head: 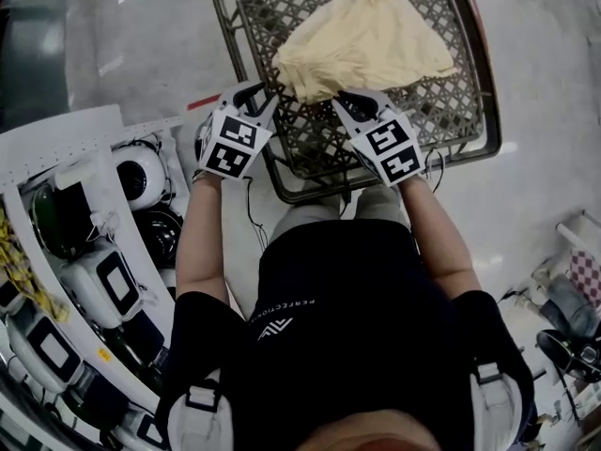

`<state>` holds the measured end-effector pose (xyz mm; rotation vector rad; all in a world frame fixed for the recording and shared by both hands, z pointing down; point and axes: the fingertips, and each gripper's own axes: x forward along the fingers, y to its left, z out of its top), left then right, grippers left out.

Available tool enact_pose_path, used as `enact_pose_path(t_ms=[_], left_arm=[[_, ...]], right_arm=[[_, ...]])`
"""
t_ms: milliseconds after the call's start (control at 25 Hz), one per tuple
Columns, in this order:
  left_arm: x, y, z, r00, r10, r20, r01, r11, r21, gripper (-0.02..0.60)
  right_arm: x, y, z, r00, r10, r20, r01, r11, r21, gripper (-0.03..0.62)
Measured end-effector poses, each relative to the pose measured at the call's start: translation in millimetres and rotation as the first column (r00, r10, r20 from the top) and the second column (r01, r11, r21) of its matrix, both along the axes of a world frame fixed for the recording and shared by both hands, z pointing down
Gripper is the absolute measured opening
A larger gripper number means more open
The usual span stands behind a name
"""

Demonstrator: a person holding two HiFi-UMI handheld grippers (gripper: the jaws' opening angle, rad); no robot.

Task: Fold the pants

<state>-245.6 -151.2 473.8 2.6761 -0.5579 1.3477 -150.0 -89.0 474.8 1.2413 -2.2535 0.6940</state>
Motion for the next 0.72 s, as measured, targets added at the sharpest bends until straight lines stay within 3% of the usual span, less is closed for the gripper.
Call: enact_pose_path(t_ms=[280,400,720], left_arm=[[1.0,-11.6,15.9,0.987,0.154,0.053,-0.155,0.987,0.030,0.121],[5.8,-11.5,23.5,0.970,0.232,0.077,-0.234,0.972,0.020,0.134],[25.3,-8.3,22.8,0.922,0.385,0.034,-0.385,0.923,-0.009,0.135]], right_arm=[[-22.3,-7.6,17.9,1.000,-0.001,-0.016,0.000,1.000,-0.029,0.046],[-32.5,-9.3,28.4,1.000,-0.021,-0.019,0.020,0.998,-0.058,0.162],[-51.0,-21.7,39.2,0.995,-0.054,-0.081,0.049,0.997,-0.058,0.178]])
